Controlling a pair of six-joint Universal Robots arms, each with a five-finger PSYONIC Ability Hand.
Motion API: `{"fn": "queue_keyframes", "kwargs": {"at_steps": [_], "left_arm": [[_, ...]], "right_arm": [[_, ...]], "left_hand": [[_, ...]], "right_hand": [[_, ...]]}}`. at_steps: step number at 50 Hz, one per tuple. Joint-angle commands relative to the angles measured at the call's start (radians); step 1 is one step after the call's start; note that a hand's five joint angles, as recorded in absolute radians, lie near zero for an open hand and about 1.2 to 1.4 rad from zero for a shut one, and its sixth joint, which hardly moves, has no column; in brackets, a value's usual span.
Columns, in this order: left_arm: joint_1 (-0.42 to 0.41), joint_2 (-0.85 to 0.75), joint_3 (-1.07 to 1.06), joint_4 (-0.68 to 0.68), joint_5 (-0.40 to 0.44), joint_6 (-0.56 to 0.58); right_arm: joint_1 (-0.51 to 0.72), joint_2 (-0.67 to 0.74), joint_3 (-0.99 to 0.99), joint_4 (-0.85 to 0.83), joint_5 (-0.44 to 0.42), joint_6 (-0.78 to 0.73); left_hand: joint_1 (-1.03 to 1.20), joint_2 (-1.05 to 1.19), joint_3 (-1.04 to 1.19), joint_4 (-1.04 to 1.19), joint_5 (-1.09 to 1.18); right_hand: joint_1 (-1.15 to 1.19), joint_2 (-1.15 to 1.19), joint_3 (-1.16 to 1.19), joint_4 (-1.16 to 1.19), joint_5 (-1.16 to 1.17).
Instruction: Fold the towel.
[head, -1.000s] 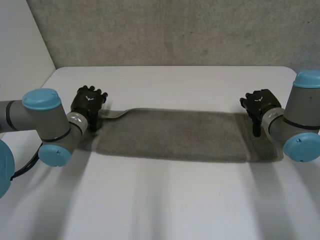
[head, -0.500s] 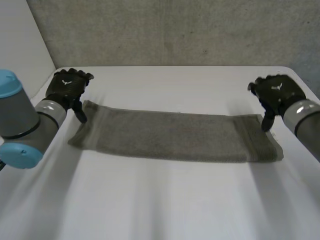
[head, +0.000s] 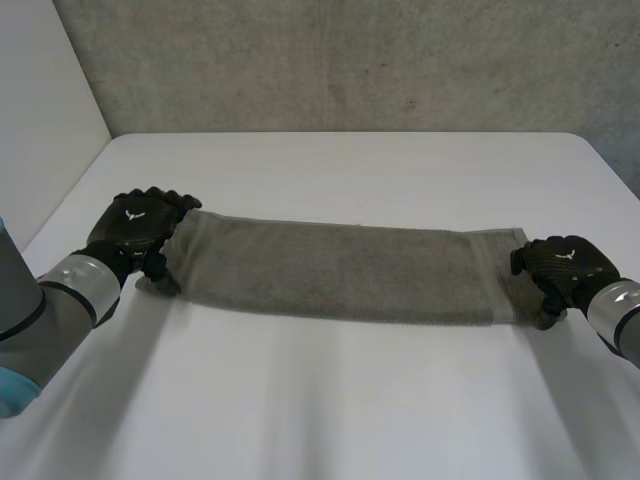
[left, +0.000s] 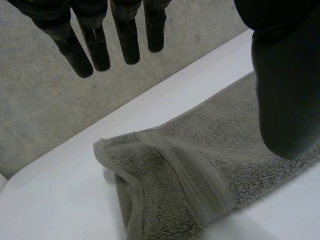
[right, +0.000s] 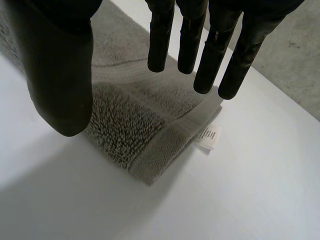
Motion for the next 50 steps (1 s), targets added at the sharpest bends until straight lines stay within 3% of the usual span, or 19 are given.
{"fn": "queue_keyframes", "kwargs": {"at_steps": [1,5,7,9,16,21,23,29,31,34,36,37,39,40,42,48,50], "left_arm": [[0.006,-0.002,0.0,0.02,-0.002,-0.014],[0.004,-0.004,-0.001,0.023,-0.002,-0.014],[0.003,-0.002,-0.001,0.025,-0.002,-0.014],[0.001,-0.002,-0.001,0.025,-0.002,-0.014],[0.001,0.002,-0.001,0.025,-0.004,-0.016],[0.009,0.021,-0.003,0.025,-0.004,-0.016],[0.012,0.035,-0.003,0.025,-0.005,-0.016],[0.015,0.065,-0.004,0.025,-0.008,-0.02],[0.014,0.084,-0.001,0.025,-0.01,-0.025],[0.014,0.091,0.003,0.025,-0.01,-0.029],[0.012,0.102,0.014,0.025,-0.013,-0.043],[0.012,0.102,0.014,0.025,-0.013,-0.043],[0.004,0.111,0.028,0.025,-0.014,-0.06],[0.004,0.111,0.028,0.025,-0.014,-0.06],[-0.002,0.116,0.034,0.025,-0.014,-0.072],[-0.017,0.117,0.034,0.025,-0.016,-0.089],[-0.029,0.114,0.032,0.025,-0.016,-0.089]], "right_arm": [[0.004,0.087,-0.034,-0.038,0.007,-0.01],[0.006,0.102,-0.049,-0.039,0.013,-0.01],[0.001,0.114,-0.068,-0.038,0.021,-0.011],[-0.008,0.119,-0.077,-0.038,0.035,-0.011],[-0.06,0.114,-0.121,-0.024,0.102,-0.045],[-0.138,0.113,-0.169,-0.001,0.122,-0.183],[-0.19,0.107,-0.209,0.015,0.147,-0.31],[-0.171,0.094,-0.304,0.032,0.242,-0.352],[-0.036,0.052,-0.376,0.03,0.283,-0.299],[0.033,0.027,-0.399,0.025,0.286,-0.251],[0.189,0.004,-0.439,0.022,0.283,-0.176],[0.19,0.004,-0.439,0.022,0.283,-0.175],[0.396,0.013,-0.465,-0.005,0.285,-0.149],[0.397,0.013,-0.465,-0.005,0.285,-0.149],[0.57,0.077,-0.476,-0.048,0.279,-0.149],[0.721,0.194,-0.468,-0.041,0.269,-0.157],[0.78,0.248,-0.451,-0.045,0.221,-0.163]], "left_hand": [[0.009,0.005,0.004,0.011,-0.174],[0.007,0.002,0.001,0.008,-0.177],[0.007,0.002,0.001,0.008,-0.177],[0.007,0.002,0.001,0.008,-0.177],[0.004,-0.001,-0.002,0.005,-0.18],[0.004,-0.001,-0.002,0.005,-0.18],[0.004,-0.001,-0.002,0.005,-0.18],[-0.008,-0.013,-0.014,-0.006,-0.191],[-0.02,-0.025,-0.025,-0.018,-0.203],[-0.026,-0.031,-0.031,-0.024,-0.209],[-0.032,-0.036,-0.037,-0.03,-0.215],[-0.032,-0.036,-0.037,-0.03,-0.215],[-0.032,-0.036,-0.037,-0.03,-0.215],[-0.032,-0.036,-0.037,-0.03,-0.215],[-0.032,-0.036,-0.037,-0.03,-0.215],[-0.032,-0.036,-0.037,-0.03,-0.215],[-0.032,-0.036,-0.037,-0.03,-0.215]], "right_hand": [[0.073,0.077,0.073,0.075,0.066],[0.258,0.262,0.258,0.26,0.251],[0.798,0.802,0.798,0.8,0.791],[0.887,0.891,0.887,0.889,0.88],[0.888,0.892,0.888,0.89,0.881],[0.888,0.892,0.888,0.89,0.881],[0.888,0.892,0.888,0.89,0.881],[0.888,0.892,0.888,0.89,0.881],[0.888,0.892,0.888,0.89,0.881],[0.888,0.892,0.888,0.89,0.881],[0.888,0.892,0.888,0.89,0.881],[0.888,0.892,0.888,0.89,0.881],[0.888,0.892,0.888,0.89,0.881],[0.888,0.892,0.888,0.89,0.881],[0.888,0.892,0.888,0.89,0.881],[0.888,0.892,0.888,0.89,0.881],[0.888,0.892,0.888,0.89,0.881]]}}
